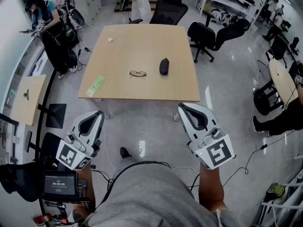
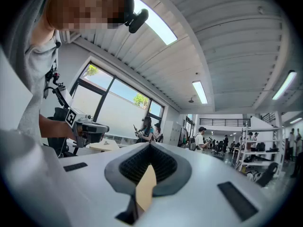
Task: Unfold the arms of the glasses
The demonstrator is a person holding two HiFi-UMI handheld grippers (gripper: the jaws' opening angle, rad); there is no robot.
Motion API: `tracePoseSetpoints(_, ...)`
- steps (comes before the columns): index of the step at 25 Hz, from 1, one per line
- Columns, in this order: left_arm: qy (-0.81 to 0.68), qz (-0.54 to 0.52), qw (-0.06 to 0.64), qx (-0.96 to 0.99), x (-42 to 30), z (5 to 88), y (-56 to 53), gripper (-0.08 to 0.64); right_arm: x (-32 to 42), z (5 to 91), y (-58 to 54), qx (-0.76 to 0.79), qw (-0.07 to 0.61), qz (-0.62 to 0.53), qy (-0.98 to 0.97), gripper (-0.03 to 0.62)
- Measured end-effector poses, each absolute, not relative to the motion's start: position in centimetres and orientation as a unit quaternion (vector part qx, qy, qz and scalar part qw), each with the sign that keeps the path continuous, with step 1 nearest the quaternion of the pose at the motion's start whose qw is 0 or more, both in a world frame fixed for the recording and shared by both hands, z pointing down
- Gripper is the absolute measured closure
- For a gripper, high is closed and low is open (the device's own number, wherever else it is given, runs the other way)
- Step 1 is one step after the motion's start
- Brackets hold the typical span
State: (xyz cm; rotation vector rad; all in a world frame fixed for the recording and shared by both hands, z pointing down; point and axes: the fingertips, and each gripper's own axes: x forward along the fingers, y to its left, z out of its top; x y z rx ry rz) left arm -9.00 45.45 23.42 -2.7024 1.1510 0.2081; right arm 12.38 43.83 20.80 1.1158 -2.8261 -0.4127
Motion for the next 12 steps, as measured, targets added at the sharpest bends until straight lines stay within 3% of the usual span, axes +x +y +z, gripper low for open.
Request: tracePoseSetpoints(12,0.372,0.065,0.091,-0.921,-6.9,23.9,46.8,0.554,14.3,21.2,45.3,0.377,0.047,-0.127,-0.916,0.584)
